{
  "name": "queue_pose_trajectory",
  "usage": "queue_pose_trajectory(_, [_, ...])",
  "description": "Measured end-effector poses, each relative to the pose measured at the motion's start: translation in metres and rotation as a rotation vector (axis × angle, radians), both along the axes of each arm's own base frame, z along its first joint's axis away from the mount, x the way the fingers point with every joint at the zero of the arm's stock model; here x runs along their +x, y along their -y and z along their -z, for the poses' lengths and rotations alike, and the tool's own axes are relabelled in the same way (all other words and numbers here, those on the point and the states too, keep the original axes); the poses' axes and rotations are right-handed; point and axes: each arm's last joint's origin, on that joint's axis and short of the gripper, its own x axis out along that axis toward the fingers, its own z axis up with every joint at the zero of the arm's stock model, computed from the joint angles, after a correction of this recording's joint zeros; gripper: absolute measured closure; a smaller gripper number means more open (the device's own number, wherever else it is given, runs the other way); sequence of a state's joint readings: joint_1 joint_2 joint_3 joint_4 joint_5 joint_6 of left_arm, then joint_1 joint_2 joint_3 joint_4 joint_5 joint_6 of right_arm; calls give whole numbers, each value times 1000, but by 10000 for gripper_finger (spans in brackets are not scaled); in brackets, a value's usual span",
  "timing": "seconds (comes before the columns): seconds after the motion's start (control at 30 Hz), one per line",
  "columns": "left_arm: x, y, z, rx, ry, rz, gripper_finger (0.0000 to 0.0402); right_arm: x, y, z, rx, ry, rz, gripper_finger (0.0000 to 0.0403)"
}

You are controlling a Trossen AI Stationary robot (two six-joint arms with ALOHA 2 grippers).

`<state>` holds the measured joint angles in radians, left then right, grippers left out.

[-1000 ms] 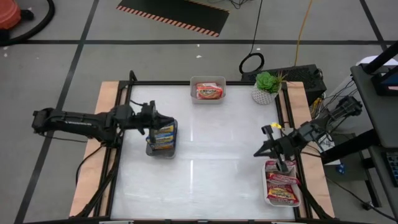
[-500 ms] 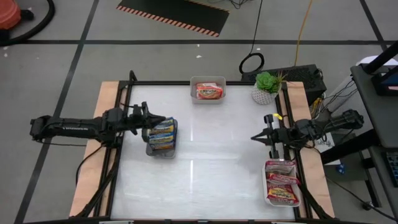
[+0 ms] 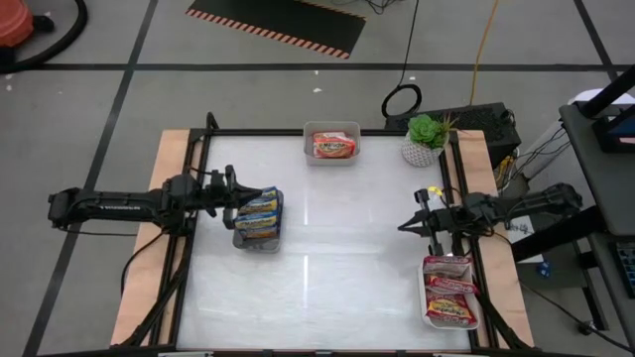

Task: Sort Maruchan noodles
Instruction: Return to Home Position

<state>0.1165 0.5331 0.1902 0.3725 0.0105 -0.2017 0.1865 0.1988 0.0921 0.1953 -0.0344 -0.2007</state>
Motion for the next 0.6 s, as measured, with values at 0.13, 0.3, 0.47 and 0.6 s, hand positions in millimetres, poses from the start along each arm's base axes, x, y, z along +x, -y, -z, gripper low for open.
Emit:
queue_pose_trajectory(0.13, [0, 0, 0, 25, 2, 8, 401, 0, 2, -6, 20, 94, -13, 403])
queue_pose_trajectory(0.3, [0, 1, -1, 45, 1, 18, 401, 1, 7, -8, 19, 122, 30, 403])
queue_pose_trajectory(0.47, [0, 1, -1, 64, 0, 17, 401, 1, 10, -8, 10, 125, 17, 403])
queue_pose_trajectory(0.6, [0, 1, -1, 82, 1, 17, 401, 1, 12, -7, 7, 119, -18, 403])
